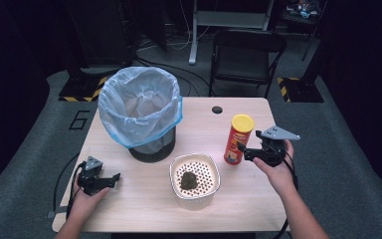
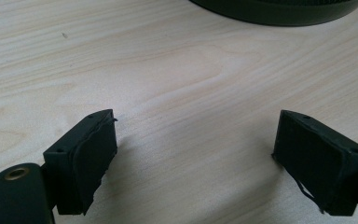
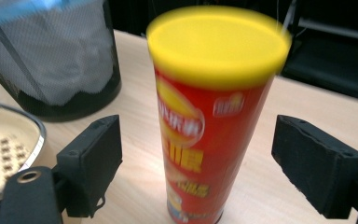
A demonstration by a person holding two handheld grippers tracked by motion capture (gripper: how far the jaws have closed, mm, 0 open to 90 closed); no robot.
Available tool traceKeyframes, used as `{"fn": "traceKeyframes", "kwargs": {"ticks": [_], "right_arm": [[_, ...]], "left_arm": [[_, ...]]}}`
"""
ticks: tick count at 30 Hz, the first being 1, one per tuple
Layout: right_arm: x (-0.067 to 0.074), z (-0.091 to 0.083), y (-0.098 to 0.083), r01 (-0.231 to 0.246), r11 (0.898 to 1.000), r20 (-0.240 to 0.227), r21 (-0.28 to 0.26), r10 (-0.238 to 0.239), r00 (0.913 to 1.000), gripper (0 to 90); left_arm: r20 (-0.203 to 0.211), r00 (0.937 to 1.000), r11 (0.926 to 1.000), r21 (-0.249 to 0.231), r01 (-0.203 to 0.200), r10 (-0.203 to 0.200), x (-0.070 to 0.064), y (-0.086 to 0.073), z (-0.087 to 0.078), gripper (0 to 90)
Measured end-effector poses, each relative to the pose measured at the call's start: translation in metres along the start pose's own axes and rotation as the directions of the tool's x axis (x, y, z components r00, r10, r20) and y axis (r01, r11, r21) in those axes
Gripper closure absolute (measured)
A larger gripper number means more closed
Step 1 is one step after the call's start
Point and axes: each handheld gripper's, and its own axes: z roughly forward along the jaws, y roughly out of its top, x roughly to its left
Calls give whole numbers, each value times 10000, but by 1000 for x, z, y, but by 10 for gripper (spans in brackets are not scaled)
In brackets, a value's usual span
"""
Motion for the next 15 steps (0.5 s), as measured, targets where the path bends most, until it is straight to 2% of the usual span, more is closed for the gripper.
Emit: {"fn": "traceKeyframes", "kwargs": {"ticks": [5,11,15], "right_arm": [[0,18,-26,-126,9994,182,316,120,9998,154],[-3,36,-43,-260,9971,244,714,243,9994,154],[-2,47,-50,-219,9979,349,614,198,9992,156]], "left_arm": [[-1,10000,10000,4,2,-2,0,0,0,131],[4,10000,10000,0,58,-58,0,0,0,130],[7,10000,10000,-2,61,-61,0,0,0,130]]}}
